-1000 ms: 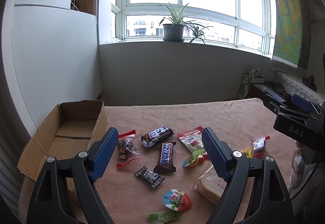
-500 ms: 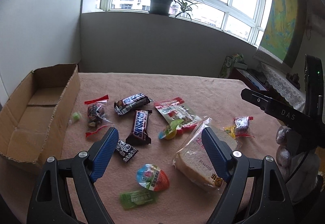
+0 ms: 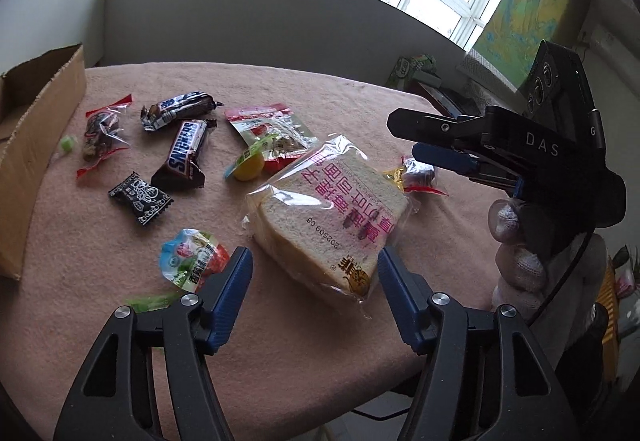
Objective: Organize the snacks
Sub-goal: 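Move both grippers to the bagged sliced bread and close on it, then lift the bagged bread and lower it into the cardboard box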
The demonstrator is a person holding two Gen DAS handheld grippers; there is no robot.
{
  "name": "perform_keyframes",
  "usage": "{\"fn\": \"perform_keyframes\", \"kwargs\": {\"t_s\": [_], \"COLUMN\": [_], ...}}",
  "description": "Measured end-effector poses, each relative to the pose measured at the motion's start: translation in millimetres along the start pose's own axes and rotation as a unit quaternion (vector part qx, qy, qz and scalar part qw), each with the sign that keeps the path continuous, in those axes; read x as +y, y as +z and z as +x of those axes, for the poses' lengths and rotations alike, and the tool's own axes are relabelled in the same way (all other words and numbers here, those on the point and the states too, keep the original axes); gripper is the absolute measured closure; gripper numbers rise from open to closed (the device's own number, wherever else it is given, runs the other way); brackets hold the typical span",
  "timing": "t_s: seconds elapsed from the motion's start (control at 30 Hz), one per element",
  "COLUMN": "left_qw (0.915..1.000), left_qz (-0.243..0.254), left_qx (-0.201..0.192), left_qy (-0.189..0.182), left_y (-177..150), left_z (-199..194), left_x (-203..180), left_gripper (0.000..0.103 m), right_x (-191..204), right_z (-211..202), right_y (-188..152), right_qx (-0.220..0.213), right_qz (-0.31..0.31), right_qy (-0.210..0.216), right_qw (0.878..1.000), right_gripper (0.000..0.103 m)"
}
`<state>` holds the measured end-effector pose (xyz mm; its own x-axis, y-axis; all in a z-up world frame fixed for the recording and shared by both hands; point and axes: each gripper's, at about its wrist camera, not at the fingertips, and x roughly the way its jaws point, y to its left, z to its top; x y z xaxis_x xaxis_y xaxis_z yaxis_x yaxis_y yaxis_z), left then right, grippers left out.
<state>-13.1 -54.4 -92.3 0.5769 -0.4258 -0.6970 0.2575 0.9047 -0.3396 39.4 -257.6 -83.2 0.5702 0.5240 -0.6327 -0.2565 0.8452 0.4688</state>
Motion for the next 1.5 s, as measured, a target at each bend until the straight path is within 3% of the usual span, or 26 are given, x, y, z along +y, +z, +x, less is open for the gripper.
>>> {"fn": "perform_keyframes", "kwargs": {"t_s": [0.17, 0.4, 0.63, 0.77, 0.87, 1.1, 1.23, 1.5], "left_qw": [0.9995, 0.9993, 0.9992, 0.9995, 0.9997, 0.9992, 0.9994, 0.9978], "left_qz": [-0.001, -0.019, -0.009, 0.014, 0.003, 0.037, 0.031, 0.055], "left_qx": [0.030, 0.032, 0.035, 0.027, 0.025, 0.007, 0.008, -0.008], "left_qy": [-0.007, -0.006, -0.017, 0.004, 0.005, 0.013, 0.012, 0.037], "left_y": [-1.9, 3.1, 8.9, 13.6, 14.3, 7.3, 11.1, 9.6], "left_z": [14.1, 21.8, 33.0, 38.5, 42.9, 38.7, 39.0, 26.1], "left_x": [-1.6, 4.7, -1.7, -4.5, 4.4, -2.8, 1.9, 1.0], "left_gripper": [0.039, 0.039, 0.054, 0.053, 0.044, 0.043, 0.043, 0.043], "right_x": [-4.9, -13.7, -10.6, -7.4, -7.1, -1.6, 0.4, 13.8], "right_z": [8.3, 21.9, 24.1, 27.0, 28.3, 29.7, 28.4, 23.0], "right_y": [-2.6, -7.7, -13.1, -16.5, -18.1, -21.2, -22.6, -24.0], "right_qx": [0.026, 0.061, 0.069, 0.077, 0.078, 0.079, 0.077, 0.066], "right_qz": [0.012, 0.031, 0.014, 0.000, -0.002, -0.010, -0.012, -0.031], "right_qy": [0.013, 0.033, 0.020, 0.005, 0.002, 0.004, 0.004, 0.006], "right_qw": [0.999, 0.997, 0.997, 0.997, 0.997, 0.997, 0.997, 0.997], "right_gripper": [0.033, 0.033, 0.037, 0.037, 0.037, 0.038, 0.042, 0.047]}}
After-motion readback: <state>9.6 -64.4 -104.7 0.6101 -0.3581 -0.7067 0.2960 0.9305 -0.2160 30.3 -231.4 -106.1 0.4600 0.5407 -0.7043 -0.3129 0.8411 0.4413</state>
